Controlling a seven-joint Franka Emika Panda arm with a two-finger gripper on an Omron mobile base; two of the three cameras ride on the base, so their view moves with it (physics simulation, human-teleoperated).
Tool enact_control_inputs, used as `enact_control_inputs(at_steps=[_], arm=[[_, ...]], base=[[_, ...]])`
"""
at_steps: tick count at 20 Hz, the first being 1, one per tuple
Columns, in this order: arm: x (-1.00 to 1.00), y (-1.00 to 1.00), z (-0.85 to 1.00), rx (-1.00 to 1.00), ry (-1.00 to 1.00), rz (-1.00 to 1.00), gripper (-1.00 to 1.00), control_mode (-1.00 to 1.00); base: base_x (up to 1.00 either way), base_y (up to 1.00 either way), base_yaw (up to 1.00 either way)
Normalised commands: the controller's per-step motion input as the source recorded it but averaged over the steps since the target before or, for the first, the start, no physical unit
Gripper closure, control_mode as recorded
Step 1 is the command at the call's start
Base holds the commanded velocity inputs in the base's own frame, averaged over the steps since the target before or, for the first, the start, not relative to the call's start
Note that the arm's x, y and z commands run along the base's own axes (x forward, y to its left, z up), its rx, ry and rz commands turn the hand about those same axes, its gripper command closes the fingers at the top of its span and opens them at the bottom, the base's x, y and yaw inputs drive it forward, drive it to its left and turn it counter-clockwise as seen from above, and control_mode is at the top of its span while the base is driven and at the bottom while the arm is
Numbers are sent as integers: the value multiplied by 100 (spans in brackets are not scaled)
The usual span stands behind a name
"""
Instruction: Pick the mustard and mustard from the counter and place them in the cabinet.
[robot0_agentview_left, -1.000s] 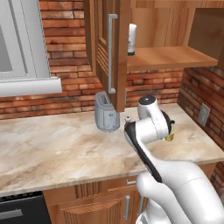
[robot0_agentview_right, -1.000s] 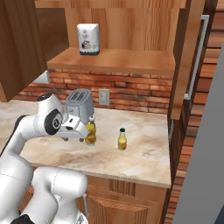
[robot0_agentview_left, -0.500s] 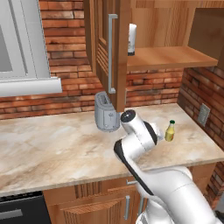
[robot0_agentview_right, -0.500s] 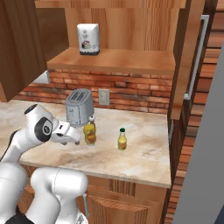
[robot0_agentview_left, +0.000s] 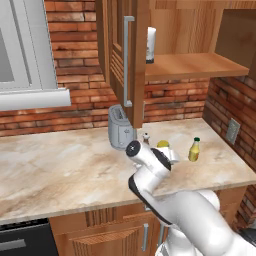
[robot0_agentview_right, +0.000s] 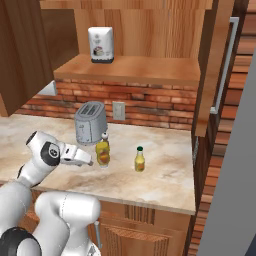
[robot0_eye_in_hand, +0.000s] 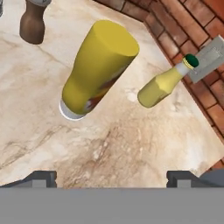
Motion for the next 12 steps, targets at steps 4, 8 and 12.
enact_control_inputs(at_steps=[4,8,12], arm=[[24,2,2,-2,-12,-9,-100,-100],[-2,1,2,0,-22,-1,-100,-100],[0,0,0,0,-11,0,-100,-100]], base=[[0,0,0],[0,0,0],[0,0,0]])
